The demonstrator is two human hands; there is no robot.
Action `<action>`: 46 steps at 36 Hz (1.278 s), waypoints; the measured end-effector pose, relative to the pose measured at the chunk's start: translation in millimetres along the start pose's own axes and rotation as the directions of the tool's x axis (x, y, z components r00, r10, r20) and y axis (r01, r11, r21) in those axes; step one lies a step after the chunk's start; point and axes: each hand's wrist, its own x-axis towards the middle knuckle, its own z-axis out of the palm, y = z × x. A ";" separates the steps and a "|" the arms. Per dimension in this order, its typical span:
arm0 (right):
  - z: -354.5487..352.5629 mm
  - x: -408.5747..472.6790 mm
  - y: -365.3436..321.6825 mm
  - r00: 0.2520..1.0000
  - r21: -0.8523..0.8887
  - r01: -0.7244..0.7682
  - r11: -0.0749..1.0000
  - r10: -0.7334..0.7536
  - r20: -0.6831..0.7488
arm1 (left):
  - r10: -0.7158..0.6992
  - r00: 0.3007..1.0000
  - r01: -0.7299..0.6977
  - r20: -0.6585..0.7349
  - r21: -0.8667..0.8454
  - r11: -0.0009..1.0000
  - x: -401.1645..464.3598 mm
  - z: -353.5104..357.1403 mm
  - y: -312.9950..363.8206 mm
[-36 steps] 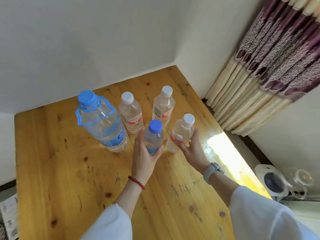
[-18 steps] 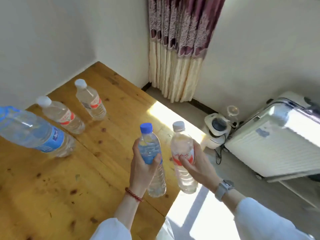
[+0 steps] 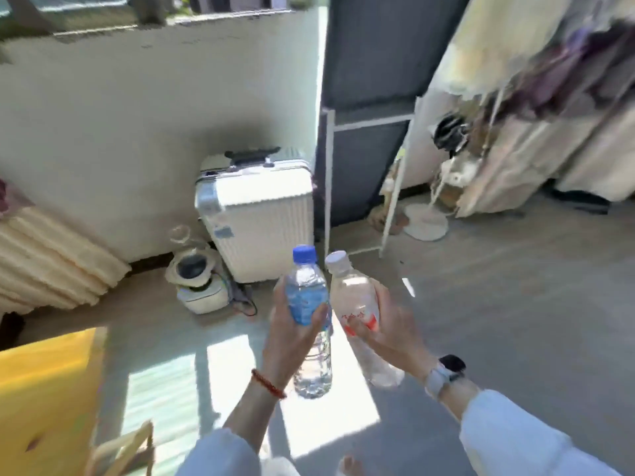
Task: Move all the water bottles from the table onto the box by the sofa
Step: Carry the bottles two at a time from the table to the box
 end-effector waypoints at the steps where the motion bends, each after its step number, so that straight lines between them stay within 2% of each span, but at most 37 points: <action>1: -19.7 -5.2 20.4 0.998 -0.020 -0.045 0.999 0.044 -0.050 | 0.027 0.998 -0.027 0.064 0.008 1.000 7.1 26.1 10.9; 6: -103.1 -35.4 111.2 0.918 0.011 -0.316 0.949 0.308 -0.250 | 0.155 0.933 -0.170 0.325 0.018 0.985 36.0 151.8 61.3; 10: -153.0 -57.7 171.9 0.799 0.154 -0.448 0.881 0.471 -0.373 | 0.219 0.853 -0.261 0.475 0.025 0.965 52.2 241.8 93.1; 12: -180.6 -70.5 214.2 0.709 0.223 -0.503 0.835 0.546 -0.446 | 0.251 0.789 -0.307 0.561 0.005 0.952 58.9 304.7 108.3; 15: -202.9 -75.2 241.3 0.668 0.245 -0.532 0.811 0.579 -0.468 | 0.283 0.763 -0.327 0.582 -0.030 0.944 69.6 348.6 117.7; 20: -277.9 -71.9 342.6 0.534 0.332 -0.597 0.731 0.670 -0.516 | 0.294 0.634 -0.337 0.715 -0.087 0.938 100.4 494.2 152.1; 24: -340.4 -61.5 406.8 0.459 0.393 -0.616 0.683 0.716 -0.526 | 0.312 0.535 -0.342 0.786 -0.136 0.930 125.3 596.5 188.3; 35: -483.6 -91.9 566.0 0.153 0.562 -0.621 0.546 0.788 -0.597 | 0.321 0.304 -0.361 0.897 -0.203 0.910 132.2 852.8 287.5; 41: -559.2 -117.6 683.0 0.080 0.579 -0.631 0.516 0.786 -0.613 | 0.345 0.223 -0.387 0.912 -0.242 0.890 110.7 997.2 331.9; 46: -641.3 -138.0 784.5 0.062 0.607 -0.613 0.505 0.797 -0.601 | 0.319 0.210 -0.384 0.924 -0.222 0.896 91.1 1125.5 378.0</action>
